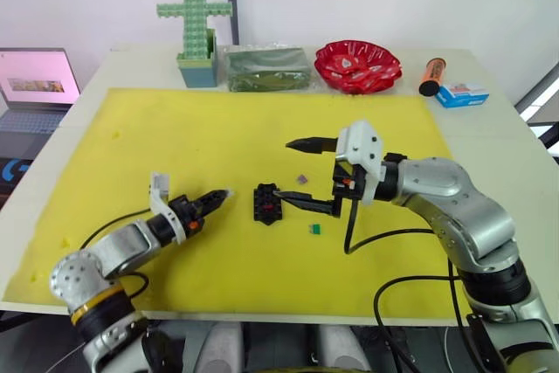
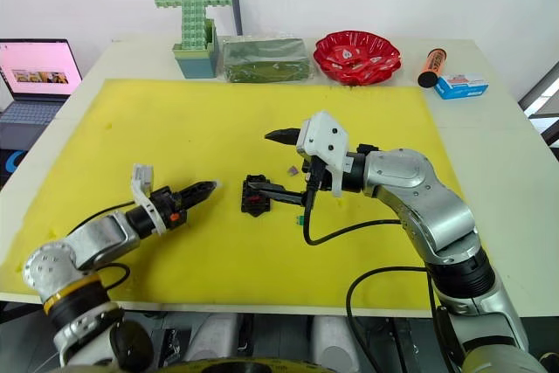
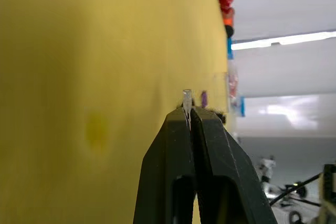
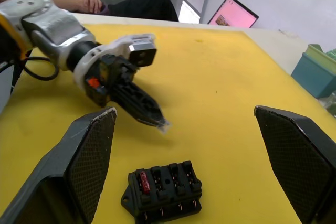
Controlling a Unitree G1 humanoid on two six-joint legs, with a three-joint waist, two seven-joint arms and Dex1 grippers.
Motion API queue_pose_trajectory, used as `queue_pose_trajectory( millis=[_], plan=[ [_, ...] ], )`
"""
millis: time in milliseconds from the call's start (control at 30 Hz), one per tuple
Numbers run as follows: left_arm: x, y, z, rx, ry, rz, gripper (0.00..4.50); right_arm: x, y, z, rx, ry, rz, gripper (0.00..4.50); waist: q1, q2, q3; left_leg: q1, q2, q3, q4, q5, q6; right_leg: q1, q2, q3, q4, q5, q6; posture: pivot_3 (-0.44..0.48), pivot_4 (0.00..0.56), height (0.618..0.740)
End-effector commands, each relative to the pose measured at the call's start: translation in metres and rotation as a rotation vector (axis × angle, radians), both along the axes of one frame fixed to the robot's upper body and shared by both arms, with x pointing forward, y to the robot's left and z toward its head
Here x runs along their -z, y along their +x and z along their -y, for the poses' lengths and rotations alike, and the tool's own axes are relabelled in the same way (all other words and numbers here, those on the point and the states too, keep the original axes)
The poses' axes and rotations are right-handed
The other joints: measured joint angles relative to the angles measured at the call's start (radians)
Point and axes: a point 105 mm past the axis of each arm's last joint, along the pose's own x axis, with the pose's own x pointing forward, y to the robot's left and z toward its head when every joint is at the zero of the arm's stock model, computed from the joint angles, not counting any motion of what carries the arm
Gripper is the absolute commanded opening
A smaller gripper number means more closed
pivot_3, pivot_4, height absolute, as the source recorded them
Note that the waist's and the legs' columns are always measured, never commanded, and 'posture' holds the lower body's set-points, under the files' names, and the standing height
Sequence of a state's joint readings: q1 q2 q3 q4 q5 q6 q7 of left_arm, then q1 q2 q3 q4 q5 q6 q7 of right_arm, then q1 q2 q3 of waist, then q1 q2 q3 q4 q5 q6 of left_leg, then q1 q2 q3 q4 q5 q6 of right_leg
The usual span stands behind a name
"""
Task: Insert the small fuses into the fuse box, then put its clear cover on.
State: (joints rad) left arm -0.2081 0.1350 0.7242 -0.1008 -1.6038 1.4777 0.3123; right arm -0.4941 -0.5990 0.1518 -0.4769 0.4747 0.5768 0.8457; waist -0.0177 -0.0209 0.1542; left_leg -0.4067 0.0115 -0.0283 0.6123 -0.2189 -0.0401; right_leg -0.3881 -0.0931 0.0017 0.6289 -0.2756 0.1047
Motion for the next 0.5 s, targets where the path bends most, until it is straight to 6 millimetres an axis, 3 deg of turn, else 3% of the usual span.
queue_pose_trajectory(
  millis=[33,267,500],
  plan=[
    [0.007,-0.015,0.001,-0.042,0.005,-0.088,0.07,-0.012,-0.002,-0.003,-0.027,0.014,0.055,4.50,0.002,0.000,0.000,0.000,0.000,0.000,0.000,0.000,0.000,0.000,-0.001,0.000,0.000,0.000,0.000,0.000,0.150,0.740],
    [0.014,-0.036,0.013,-0.069,0.039,-0.185,0.07,-0.011,-0.001,-0.004,-0.034,0.013,0.053,4.50,0.005,0.001,0.000,0.000,0.000,0.001,-0.001,0.000,0.000,0.000,-0.003,0.001,-0.003,-0.003,-0.007,0.000,0.150,0.740],
    [0.018,-0.042,0.012,-0.086,0.080,-0.213,0.07,-0.011,0.000,-0.006,-0.039,0.016,0.054,4.50,0.005,0.001,0.000,-0.001,-0.001,0.003,-0.001,-0.002,0.002,0.003,-0.002,0.001,-0.013,-0.002,-0.009,0.000,0.150,0.740]
  ],
)
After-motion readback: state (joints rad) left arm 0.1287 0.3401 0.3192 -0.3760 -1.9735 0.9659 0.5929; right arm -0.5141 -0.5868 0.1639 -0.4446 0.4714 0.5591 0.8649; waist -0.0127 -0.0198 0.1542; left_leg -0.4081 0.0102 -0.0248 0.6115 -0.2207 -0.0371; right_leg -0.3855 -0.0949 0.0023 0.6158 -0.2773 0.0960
